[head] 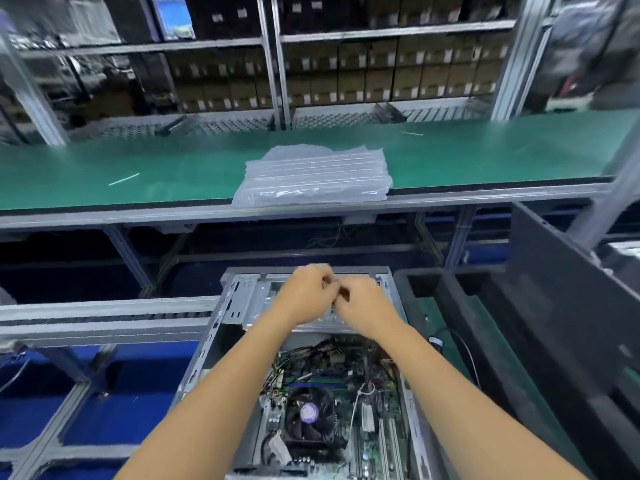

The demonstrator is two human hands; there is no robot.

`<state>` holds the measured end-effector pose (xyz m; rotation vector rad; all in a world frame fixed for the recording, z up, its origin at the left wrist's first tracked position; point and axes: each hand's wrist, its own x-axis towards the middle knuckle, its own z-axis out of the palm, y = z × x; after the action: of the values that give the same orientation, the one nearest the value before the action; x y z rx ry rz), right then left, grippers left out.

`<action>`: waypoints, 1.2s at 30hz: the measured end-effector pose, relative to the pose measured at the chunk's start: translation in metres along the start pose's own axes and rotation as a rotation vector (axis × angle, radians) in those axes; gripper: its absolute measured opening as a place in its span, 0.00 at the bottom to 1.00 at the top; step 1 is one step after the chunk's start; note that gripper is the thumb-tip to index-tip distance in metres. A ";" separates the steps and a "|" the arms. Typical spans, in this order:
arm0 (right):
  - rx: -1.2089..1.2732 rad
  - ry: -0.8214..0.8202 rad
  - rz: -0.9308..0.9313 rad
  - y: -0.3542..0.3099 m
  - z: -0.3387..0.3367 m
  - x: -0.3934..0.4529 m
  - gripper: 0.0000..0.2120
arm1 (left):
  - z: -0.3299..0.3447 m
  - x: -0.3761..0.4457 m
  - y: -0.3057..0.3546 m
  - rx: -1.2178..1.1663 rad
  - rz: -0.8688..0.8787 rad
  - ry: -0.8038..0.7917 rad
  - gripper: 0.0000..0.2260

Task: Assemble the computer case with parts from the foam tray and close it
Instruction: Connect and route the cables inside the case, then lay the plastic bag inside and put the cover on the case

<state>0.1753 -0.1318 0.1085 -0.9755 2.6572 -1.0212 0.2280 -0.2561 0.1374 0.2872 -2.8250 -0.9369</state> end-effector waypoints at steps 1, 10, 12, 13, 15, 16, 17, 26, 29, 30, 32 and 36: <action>-0.010 -0.001 -0.010 -0.004 -0.004 0.006 0.13 | -0.001 0.004 0.000 -0.014 -0.021 0.046 0.07; -0.131 -0.010 -0.032 -0.032 -0.002 0.094 0.12 | -0.026 0.067 -0.032 -0.116 -0.084 0.200 0.07; -0.177 0.011 -0.070 -0.036 -0.002 0.119 0.11 | -0.035 0.088 -0.042 -0.120 -0.073 0.205 0.06; -0.205 0.033 -0.100 -0.037 -0.003 0.133 0.08 | -0.040 0.100 -0.046 -0.120 -0.062 0.207 0.06; -0.303 0.067 -0.149 -0.038 -0.006 0.161 0.03 | -0.050 0.122 -0.053 -0.090 -0.031 0.224 0.05; -0.363 0.081 -0.164 -0.038 -0.007 0.175 0.04 | -0.055 0.133 -0.056 -0.060 -0.016 0.233 0.05; -0.417 0.089 -0.169 -0.038 -0.007 0.189 0.06 | -0.059 0.143 -0.059 -0.026 -0.002 0.235 0.05; -0.737 -0.121 -0.052 -0.034 -0.011 0.257 0.19 | -0.064 0.202 -0.097 0.152 0.051 0.200 0.09; -0.733 -0.108 -0.047 -0.035 -0.010 0.258 0.19 | -0.061 0.201 -0.100 0.160 0.070 0.204 0.12; -0.719 -0.087 -0.060 -0.037 -0.011 0.256 0.18 | -0.061 0.200 -0.099 0.164 0.083 0.213 0.14; -0.682 -0.022 -0.101 -0.043 -0.014 0.251 0.13 | -0.063 0.199 -0.097 0.222 0.094 0.258 0.21; -0.602 0.104 -0.230 -0.057 -0.022 0.233 0.07 | -0.068 0.195 -0.090 0.540 0.097 0.381 0.35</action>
<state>0.0154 -0.2950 0.1857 -1.3871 3.0632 -0.2857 0.0646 -0.4104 0.1528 0.3400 -2.6401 -0.0653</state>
